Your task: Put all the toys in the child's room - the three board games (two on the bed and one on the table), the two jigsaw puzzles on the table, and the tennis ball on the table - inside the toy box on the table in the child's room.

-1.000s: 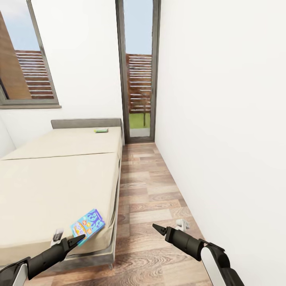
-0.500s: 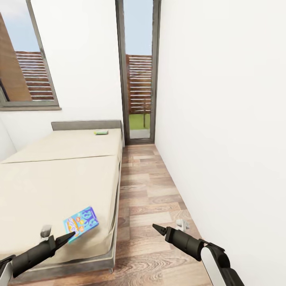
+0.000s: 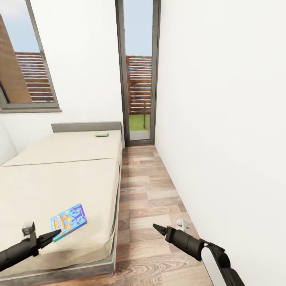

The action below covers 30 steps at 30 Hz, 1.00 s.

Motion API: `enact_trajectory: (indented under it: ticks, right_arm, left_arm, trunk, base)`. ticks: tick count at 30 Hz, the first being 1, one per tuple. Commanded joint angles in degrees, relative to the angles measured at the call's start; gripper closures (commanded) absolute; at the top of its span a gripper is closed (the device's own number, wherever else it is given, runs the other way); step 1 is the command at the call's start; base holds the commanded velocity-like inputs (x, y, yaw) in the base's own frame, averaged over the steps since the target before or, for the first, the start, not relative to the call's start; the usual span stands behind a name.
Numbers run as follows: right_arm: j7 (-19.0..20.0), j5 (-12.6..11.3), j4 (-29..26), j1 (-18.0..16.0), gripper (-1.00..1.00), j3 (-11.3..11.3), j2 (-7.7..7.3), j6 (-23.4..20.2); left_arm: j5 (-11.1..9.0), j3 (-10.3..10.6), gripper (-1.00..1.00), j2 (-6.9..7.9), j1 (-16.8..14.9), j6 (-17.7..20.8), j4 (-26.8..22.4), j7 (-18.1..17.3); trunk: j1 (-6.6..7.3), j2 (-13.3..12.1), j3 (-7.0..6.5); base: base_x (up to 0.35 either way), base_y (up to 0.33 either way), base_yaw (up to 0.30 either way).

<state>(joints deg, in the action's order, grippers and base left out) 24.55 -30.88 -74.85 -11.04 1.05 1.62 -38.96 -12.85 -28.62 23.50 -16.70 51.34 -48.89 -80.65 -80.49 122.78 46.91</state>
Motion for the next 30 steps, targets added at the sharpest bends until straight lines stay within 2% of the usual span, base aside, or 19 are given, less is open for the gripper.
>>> enact_trajectory:
  ticks: [1,4,10,12,13,21,30]
  right_arm:
    - [0.03,-0.14,-0.03,-0.03,-1.00,-0.05,0.01,-0.36]
    - [0.01,-0.14,-0.03,-0.03,-1.00,-0.03,0.04,-0.47]
    - [0.06,-0.14,-0.10,-0.03,-1.00,-0.07,-0.14,-0.40]
    - [0.06,-0.14,-0.11,-0.03,-1.00,-0.08,-0.20,-0.34]
    - [0.06,-0.14,-0.11,-0.03,-1.00,-0.08,-0.21,-0.29]
    - [-0.02,-0.10,-0.18,-0.03,-1.00,-0.10,-0.35,0.07]
    - [-0.09,-0.10,-2.83,-0.03,-1.00,0.04,-0.25,-0.15]
  left_arm:
    - [0.23,0.08,1.00,0.40,0.00,0.74,0.03,-1.24]
    - [0.54,0.31,1.00,1.64,0.00,1.61,0.03,-5.09]
    - [1.19,0.85,1.00,2.67,0.00,2.18,0.03,-8.02]
    - [1.37,1.09,1.00,3.32,0.00,2.32,0.00,-8.68]
    - [1.44,1.24,1.00,4.12,0.00,2.45,-0.02,-9.34]
    - [1.72,2.13,1.00,7.85,0.00,2.65,0.05,-9.35]
    - [1.69,2.31,1.00,8.60,0.00,2.63,0.11,-9.35]
  trunk:
    - [0.23,-0.39,-0.12]
    - [0.89,-1.60,-0.66]
    - [2.21,-4.00,-1.74]
    - [2.65,-4.80,-2.10]
    - [2.87,-5.21,-2.28]
    - [4.63,-8.41,-3.78]
    - [6.60,-12.02,-5.72]
  base:
    - [0.000,0.000,0.000]
    - [0.000,0.000,0.000]
    - [0.000,0.000,0.000]
    - [0.000,0.000,0.000]
    - [0.000,0.000,0.000]
    - [0.000,0.000,0.046]
    - [-0.015,0.000,0.217]
